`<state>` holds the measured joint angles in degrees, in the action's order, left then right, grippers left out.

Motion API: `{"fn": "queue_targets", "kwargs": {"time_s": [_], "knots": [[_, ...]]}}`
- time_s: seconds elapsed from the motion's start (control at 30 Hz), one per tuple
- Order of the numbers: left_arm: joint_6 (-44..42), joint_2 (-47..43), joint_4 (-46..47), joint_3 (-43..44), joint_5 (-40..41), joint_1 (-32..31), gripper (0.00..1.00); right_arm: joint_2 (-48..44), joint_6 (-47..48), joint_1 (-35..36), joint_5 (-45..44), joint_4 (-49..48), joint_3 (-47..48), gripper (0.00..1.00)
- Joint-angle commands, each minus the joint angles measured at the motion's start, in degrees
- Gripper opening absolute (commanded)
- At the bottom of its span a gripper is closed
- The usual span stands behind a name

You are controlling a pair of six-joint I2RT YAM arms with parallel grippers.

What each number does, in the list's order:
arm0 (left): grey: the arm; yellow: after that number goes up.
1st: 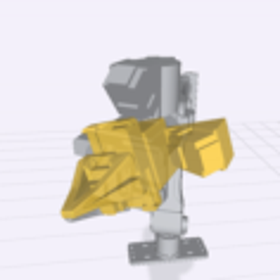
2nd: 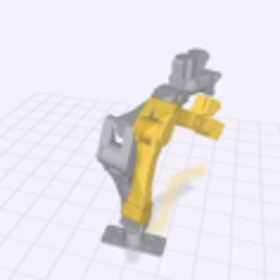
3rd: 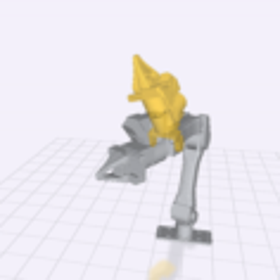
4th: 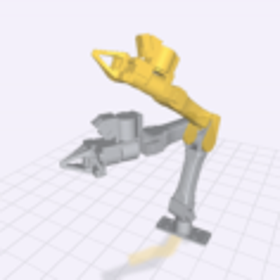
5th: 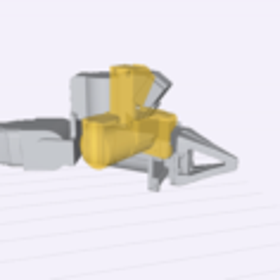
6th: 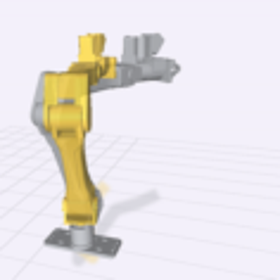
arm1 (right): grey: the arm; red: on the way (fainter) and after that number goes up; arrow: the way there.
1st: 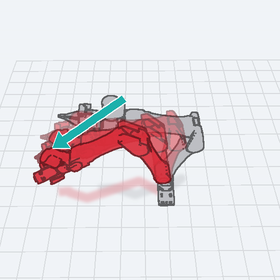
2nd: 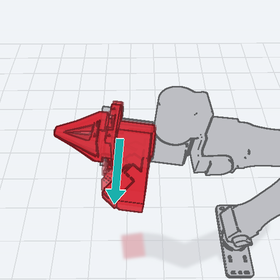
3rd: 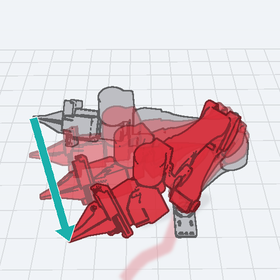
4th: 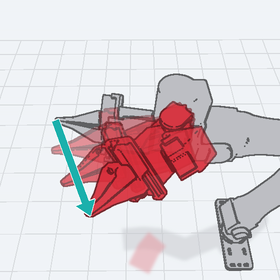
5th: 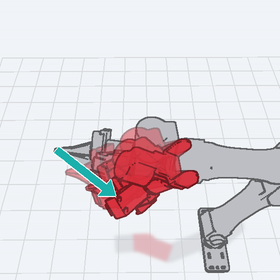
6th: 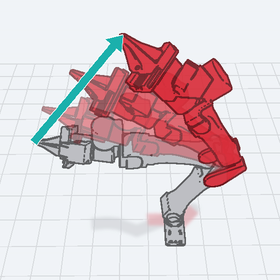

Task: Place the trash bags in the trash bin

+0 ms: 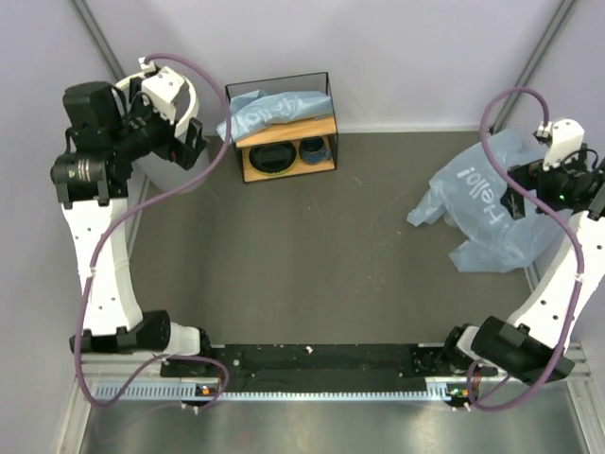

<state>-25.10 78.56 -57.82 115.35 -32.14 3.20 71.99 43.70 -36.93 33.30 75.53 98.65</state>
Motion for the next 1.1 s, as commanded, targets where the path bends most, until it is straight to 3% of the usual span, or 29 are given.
{"fn": "queue_targets", "kwargs": {"time_s": [0.0, 0.2, 0.53, 0.8, 0.93, 0.97, 1.03, 1.07], "knots": [[-15.74, 10.28, -7.38, 6.54, 5.86, 3.21, 0.99, -1.58, -4.41, 6.93, 5.72, 7.53, 1.81, 0.99], [-21.38, 21.27, -4.06, 13.58, 7.53, 6.46, 0.99, -4.57, -9.86, 11.26, 10.29, 6.91, -2.31, 0.99], [-25.87, 32.96, 6.58, 13.85, 16.49, 7.52, 0.99, -6.33, -9.78, 13.20, 11.52, 6.21, -6.45, 0.99], [-33.42, 38.50, 3.86, 12.80, 19.39, 7.78, 0.96, -5.72, -9.86, 13.20, 11.79, 6.12, -7.60, 0.99], [-35.01, 39.56, 0.53, 11.92, 17.12, 8.40, 0.82, -5.54, -10.04, 13.20, 12.05, 5.95, -7.60, 0.99], [-35.01, 39.56, -0.09, 11.83, 16.33, 8.49, 0.71, -5.54, -10.04, 13.28, 12.14, 5.95, -7.60, 0.99], [-35.19, 38.78, -1.93, 11.21, 14.49, 8.49, 0.60, -5.54, -10.04, 13.20, 12.31, 5.95, -7.42, 0.99], [-35.28, 38.51, -2.47, 10.78, 14.13, 8.57, 0.45, -5.45, -10.04, 13.20, 12.49, 5.86, -7.25, 0.99]]}}
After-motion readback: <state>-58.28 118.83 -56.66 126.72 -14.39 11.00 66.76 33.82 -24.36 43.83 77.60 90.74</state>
